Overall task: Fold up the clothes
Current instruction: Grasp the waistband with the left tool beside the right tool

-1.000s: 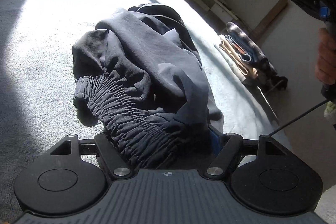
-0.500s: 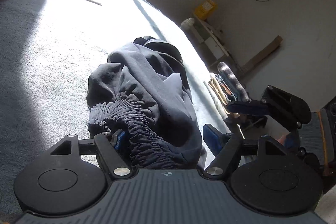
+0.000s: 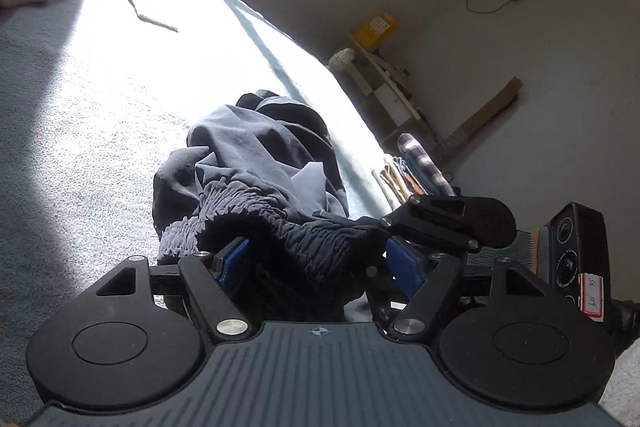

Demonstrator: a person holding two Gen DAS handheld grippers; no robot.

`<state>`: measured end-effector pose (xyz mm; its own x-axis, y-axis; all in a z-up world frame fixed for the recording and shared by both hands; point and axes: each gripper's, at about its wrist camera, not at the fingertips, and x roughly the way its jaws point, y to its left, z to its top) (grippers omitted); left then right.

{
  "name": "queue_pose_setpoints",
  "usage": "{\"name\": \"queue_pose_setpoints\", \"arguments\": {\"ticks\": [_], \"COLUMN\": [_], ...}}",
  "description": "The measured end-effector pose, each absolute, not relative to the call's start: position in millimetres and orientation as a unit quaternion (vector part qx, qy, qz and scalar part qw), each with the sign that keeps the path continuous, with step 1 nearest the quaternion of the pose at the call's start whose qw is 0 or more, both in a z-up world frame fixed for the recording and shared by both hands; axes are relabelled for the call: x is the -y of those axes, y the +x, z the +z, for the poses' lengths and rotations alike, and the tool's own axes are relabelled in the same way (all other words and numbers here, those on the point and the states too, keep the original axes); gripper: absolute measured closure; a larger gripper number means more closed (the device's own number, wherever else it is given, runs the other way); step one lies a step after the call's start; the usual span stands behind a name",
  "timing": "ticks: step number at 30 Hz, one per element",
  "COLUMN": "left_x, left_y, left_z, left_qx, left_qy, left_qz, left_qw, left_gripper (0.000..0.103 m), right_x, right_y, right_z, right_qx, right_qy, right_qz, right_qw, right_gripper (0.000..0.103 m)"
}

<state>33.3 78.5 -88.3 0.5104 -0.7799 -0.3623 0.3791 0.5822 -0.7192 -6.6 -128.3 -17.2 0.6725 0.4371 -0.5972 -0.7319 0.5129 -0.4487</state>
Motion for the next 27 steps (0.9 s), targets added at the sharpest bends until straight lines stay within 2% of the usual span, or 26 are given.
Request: {"name": "queue_pose_setpoints", "arguments": {"ticks": [1,3,4,8,13,16,18,20,21,23,27], "left_x": [-79.5,-76.4,-72.9,-51.2,-31.9,-26.0,-25.6,-26.4,-26.9,-27.1,-17.5], "left_y": [32.6,30.4,28.9,26.3,30.3,35.3,38.9,41.9,43.4,46.2,48.7], "left_z": [-87.3,-88.2,-89.7,-106.6,-127.9,-139.0,-144.6,-146.3,-147.2,-147.8,-147.8], "left_qx": [-0.341,-0.341,-0.346,-0.38,-0.409,-0.423,-0.431,-0.429,-0.428,-0.429,-0.43], "left_qy": [-0.288,-0.267,-0.251,-0.191,-0.168,-0.165,-0.17,-0.176,-0.179,-0.185,-0.182], "left_qz": [-0.36,-0.376,-0.378,-0.371,-0.363,-0.351,-0.344,-0.343,-0.342,-0.342,-0.353], "left_qw": [0.819,0.819,0.821,0.825,0.82,0.819,0.817,0.817,0.817,0.815,0.811], "left_gripper": [0.027,0.012,0.01,0.009,0.009,0.014,0.027,0.033,0.04,0.047,0.052], "right_x": [138.2,158.1,168.1,209.5,243.7,257.3,259.5,263.8,265.7,271.3,284.4], "right_y": [2.4,20.2,29.2,57.4,59.0,58.4,56.2,57.2,58.2,60.2,61.2], "right_z": [-10.1,4.1,11.1,37.7,46.7,48.5,49.2,52.1,53.7,56.8,60.6], "right_qx": [-0.215,-0.225,-0.229,-0.233,-0.214,-0.208,-0.204,-0.196,-0.193,-0.188,-0.179], "right_qy": [-0.328,-0.278,-0.252,-0.153,-0.111,-0.101,-0.098,-0.094,-0.092,-0.086,-0.072], "right_qz": [0.325,0.282,0.26,0.185,0.151,0.138,0.135,0.129,0.125,0.115,0.095], "right_qw": [0.861,0.89,0.903,0.942,0.959,0.963,0.965,0.967,0.969,0.972,0.977], "right_gripper": [0.096,0.098,0.099,0.101,0.103,0.103,0.103,0.103,0.103,0.103,0.103]}}
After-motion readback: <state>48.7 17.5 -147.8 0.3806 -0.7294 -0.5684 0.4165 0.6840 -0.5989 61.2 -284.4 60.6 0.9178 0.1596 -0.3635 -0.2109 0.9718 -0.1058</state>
